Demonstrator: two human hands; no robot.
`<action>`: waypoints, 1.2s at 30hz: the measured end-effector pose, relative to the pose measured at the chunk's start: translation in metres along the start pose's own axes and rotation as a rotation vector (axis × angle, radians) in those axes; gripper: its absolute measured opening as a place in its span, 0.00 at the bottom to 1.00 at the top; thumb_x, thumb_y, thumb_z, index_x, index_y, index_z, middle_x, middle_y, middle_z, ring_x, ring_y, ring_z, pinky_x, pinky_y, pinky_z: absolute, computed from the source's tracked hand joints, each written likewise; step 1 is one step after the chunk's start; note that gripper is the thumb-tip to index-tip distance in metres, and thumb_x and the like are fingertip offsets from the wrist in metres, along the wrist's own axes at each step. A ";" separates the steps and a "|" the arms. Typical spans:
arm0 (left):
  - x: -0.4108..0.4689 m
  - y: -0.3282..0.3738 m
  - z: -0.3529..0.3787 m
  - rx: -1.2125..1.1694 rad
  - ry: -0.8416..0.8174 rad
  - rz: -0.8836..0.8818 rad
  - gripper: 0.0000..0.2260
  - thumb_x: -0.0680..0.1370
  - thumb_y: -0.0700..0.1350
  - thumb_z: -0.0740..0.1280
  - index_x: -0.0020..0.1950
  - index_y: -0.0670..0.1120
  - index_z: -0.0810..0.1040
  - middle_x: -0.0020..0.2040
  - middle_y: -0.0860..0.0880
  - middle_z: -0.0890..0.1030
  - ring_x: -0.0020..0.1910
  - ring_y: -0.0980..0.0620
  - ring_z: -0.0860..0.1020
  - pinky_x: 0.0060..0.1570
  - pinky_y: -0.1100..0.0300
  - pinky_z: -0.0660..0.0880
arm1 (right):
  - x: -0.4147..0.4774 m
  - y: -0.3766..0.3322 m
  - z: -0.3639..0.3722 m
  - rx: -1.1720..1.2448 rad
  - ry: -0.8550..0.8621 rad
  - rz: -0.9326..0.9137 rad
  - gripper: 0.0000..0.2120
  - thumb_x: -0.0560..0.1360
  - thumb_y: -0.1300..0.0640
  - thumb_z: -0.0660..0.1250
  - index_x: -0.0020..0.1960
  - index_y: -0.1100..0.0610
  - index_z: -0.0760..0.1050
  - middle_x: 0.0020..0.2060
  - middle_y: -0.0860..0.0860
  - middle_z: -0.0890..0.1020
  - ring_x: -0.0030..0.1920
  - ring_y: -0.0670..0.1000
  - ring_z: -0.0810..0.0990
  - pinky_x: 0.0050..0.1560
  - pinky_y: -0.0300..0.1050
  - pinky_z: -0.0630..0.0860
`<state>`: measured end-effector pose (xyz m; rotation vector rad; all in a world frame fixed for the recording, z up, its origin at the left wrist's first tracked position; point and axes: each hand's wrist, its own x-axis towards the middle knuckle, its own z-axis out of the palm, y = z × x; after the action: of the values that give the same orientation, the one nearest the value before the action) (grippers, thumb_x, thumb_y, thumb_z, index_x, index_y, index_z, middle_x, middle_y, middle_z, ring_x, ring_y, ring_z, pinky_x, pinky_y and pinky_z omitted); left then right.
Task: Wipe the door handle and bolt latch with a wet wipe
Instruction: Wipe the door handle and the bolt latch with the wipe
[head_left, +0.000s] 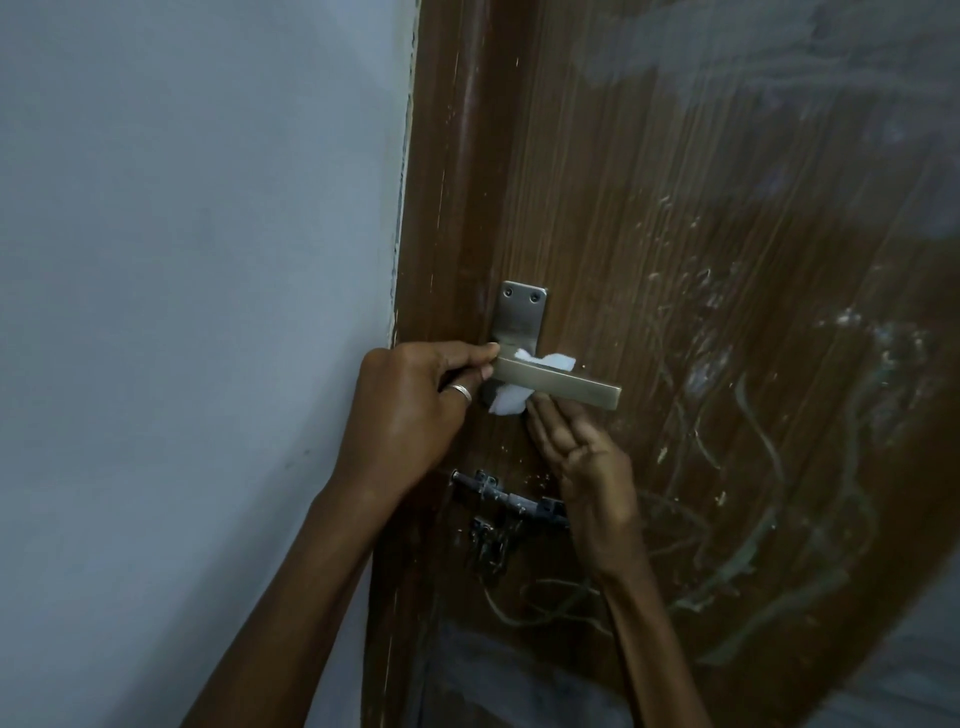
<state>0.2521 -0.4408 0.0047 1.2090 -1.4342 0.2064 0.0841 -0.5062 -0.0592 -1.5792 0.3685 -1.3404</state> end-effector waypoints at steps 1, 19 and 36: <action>0.000 0.000 0.000 0.000 0.002 0.004 0.12 0.76 0.42 0.72 0.59 0.48 0.83 0.54 0.53 0.85 0.54 0.70 0.74 0.53 0.82 0.67 | -0.004 0.003 0.002 -0.064 0.028 -0.016 0.23 0.76 0.60 0.56 0.68 0.44 0.70 0.65 0.39 0.79 0.71 0.45 0.73 0.70 0.42 0.71; -0.001 -0.001 0.002 -0.016 0.016 -0.030 0.11 0.77 0.45 0.72 0.60 0.51 0.83 0.54 0.54 0.85 0.52 0.65 0.79 0.56 0.78 0.71 | 0.017 0.022 0.055 -1.099 0.548 -0.540 0.11 0.77 0.66 0.70 0.59 0.63 0.82 0.44 0.59 0.78 0.42 0.52 0.76 0.45 0.39 0.74; -0.016 0.001 0.011 -0.075 0.139 -0.060 0.12 0.78 0.47 0.71 0.61 0.52 0.83 0.55 0.55 0.84 0.53 0.60 0.82 0.57 0.64 0.78 | 0.083 -0.123 0.037 -1.730 -0.188 -0.729 0.12 0.72 0.64 0.75 0.56 0.60 0.82 0.46 0.57 0.78 0.44 0.57 0.77 0.37 0.47 0.74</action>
<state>0.2412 -0.4400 -0.0110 1.1520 -1.2727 0.1898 0.1014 -0.4943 0.0921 -3.4824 1.0578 -1.2989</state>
